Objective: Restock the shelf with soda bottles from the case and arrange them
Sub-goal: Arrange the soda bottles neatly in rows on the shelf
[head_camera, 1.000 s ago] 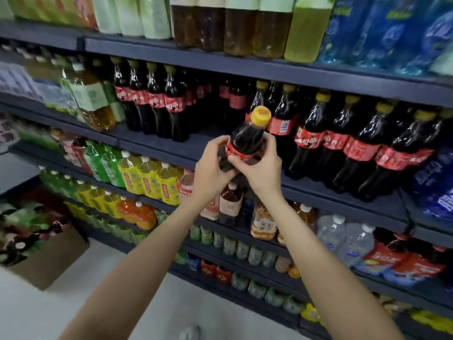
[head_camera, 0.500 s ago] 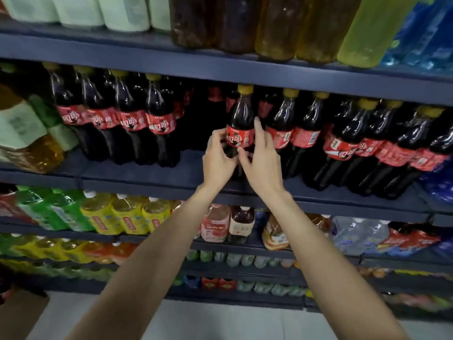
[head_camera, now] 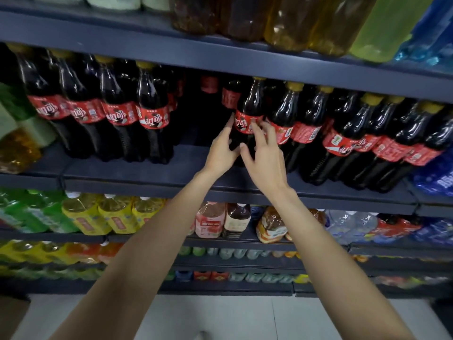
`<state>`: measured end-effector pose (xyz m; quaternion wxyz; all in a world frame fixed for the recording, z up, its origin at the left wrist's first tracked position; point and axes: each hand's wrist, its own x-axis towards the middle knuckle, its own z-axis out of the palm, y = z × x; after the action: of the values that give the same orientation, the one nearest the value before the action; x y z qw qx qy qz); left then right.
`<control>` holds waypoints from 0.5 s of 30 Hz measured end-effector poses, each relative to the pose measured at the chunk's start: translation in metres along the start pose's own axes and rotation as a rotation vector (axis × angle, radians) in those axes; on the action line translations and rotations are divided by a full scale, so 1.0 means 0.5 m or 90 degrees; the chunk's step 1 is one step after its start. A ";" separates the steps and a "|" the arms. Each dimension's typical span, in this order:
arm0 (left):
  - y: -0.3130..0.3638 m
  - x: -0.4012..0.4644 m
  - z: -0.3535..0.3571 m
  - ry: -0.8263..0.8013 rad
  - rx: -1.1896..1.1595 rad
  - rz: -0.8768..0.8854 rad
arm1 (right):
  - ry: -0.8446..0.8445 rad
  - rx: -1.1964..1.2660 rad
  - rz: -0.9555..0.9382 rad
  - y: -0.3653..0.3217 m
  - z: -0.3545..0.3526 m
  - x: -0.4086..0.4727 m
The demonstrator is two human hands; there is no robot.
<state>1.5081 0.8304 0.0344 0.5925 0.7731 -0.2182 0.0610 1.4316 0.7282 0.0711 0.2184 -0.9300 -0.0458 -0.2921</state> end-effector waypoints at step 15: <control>-0.102 -0.137 -0.249 0.372 0.539 0.164 | -0.098 -0.053 -0.101 -0.069 0.205 0.077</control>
<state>1.4878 0.9764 0.0012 0.2523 0.8623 -0.0938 0.4290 1.5097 0.8020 0.0307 0.1519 -0.9514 -0.1236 -0.2378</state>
